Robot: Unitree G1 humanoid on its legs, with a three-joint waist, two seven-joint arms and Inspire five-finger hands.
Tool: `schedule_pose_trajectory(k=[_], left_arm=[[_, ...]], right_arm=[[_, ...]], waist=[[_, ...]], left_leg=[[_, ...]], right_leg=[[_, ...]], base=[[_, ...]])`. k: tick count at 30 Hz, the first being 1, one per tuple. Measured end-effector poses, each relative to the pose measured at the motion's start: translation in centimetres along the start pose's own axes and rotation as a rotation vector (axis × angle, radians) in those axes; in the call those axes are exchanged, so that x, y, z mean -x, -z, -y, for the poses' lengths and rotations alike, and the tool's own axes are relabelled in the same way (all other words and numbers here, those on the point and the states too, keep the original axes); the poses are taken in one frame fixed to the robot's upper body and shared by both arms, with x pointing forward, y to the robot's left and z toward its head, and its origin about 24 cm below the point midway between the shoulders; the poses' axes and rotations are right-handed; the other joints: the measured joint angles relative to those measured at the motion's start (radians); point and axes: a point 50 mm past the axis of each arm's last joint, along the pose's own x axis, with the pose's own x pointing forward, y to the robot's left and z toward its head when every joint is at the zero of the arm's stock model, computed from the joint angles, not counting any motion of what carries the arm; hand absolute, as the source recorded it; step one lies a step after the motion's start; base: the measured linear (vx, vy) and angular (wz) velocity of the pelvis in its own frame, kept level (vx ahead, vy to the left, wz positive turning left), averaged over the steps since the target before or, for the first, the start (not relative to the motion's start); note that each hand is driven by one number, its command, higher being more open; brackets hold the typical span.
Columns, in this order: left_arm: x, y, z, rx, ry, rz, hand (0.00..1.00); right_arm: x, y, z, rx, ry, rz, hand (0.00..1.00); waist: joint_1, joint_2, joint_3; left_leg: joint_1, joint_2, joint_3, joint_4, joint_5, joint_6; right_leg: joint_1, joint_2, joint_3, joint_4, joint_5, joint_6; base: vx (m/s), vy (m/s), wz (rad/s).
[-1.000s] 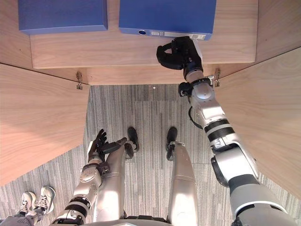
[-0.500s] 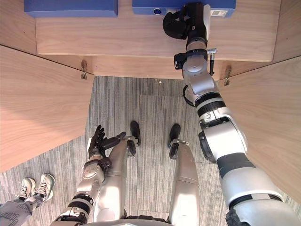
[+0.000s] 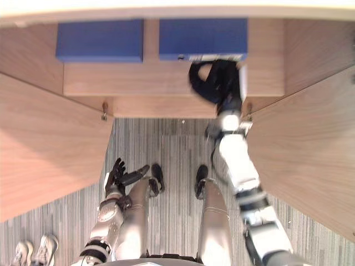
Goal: Walk over to the cabinet, pick up the folder, carry it to the office cabinet, place the folder inside the office cabinet, then close the office cabinet door
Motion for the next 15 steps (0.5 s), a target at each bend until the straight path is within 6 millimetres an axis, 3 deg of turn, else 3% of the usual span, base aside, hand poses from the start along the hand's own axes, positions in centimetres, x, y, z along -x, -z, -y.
schedule_pose_trajectory(k=[1, 3, 5, 7, 9, 10, 12, 15], left_arm=[[0.3, 1.5, -0.8, -0.047, -0.007, -0.066, 1.00], [0.6, 3.0, -1.9, -0.093, -0.020, -0.135, 1.00], [1.6, 5.2, -3.7, -0.140, -0.053, -0.242, 1.00], [2.2, 6.3, -4.5, -0.146, -0.068, -0.292, 1.00], [3.2, 7.5, -5.7, -0.141, -0.101, -0.340, 1.00], [3.4, 7.7, -5.9, -0.137, -0.111, -0.347, 1.00], [3.7, 8.0, -6.7, -0.124, -0.144, -0.363, 1.00], [3.8, 8.1, -6.9, -0.133, -0.148, -0.370, 1.00]], right_arm=[[2.8, 2.7, -0.4, 0.018, -0.022, -0.126, 0.00], [5.3, 5.3, -0.4, 0.052, -0.033, -0.250, 0.00], [9.3, 9.2, 0.1, 0.085, -0.007, -0.460, 0.00], [11.8, 11.4, 1.0, 0.090, 0.049, -0.602, 0.00], [16.2, 14.4, 2.6, 0.079, 0.173, -0.828, 0.00], [17.1, 14.9, 2.9, 0.076, 0.199, -0.873, 1.00], [20.9, 16.2, 4.4, 0.071, 0.321, -1.033, 1.00], [24.9, 16.9, 5.8, 0.058, 0.454, -1.186, 1.00]], waist=[[-0.008, -0.009, -0.027], [-0.011, -0.028, -0.057], [-0.031, -0.051, -0.101], [-0.042, -0.053, -0.137], [-0.051, -0.053, -0.186], [-0.056, -0.053, -0.196], [-0.058, -0.050, -0.239], [-0.068, -0.049, -0.272]], left_leg=[[0.061, -0.008, 0.008, -0.066, 0.012, -0.012], [0.128, -0.014, 0.031, -0.156, 0.043, -0.016], [0.236, -0.027, 0.053, -0.276, 0.093, -0.012], [0.293, -0.039, 0.068, -0.334, 0.107, -0.013], [0.396, -0.053, 0.112, -0.428, 0.125, -0.012], [0.419, -0.057, 0.122, -0.447, 0.127, -0.012], [0.494, -0.070, 0.165, -0.503, 0.130, -0.014], [0.555, -0.083, 0.182, -0.540, 0.130, -0.014]], right_leg=[[0.058, 0.009, 0.003, -0.069, 0.018, 0.010], [0.117, 0.024, 0.016, -0.160, 0.056, 0.012], [0.223, 0.039, 0.027, -0.298, 0.118, 0.009], [0.281, 0.045, 0.035, -0.368, 0.147, 0.017], [0.374, 0.050, 0.066, -0.479, 0.189, 0.031], [0.391, 0.051, 0.074, -0.500, 0.197, 0.033], [0.448, 0.051, 0.114, -0.560, 0.220, 0.042], [0.499, 0.051, 0.138, -0.598, 0.232, 0.050]], base=[[0.09, 0.010, -0.18], [0.13, 0.003, -0.24], [0.19, 0.009, -0.21], [0.21, 0.044, -0.20], [0.19, 0.055, -0.43], [0.14, 0.049, -0.47], [0.12, 0.059, -0.50], [0.05, 0.038, -0.28]])
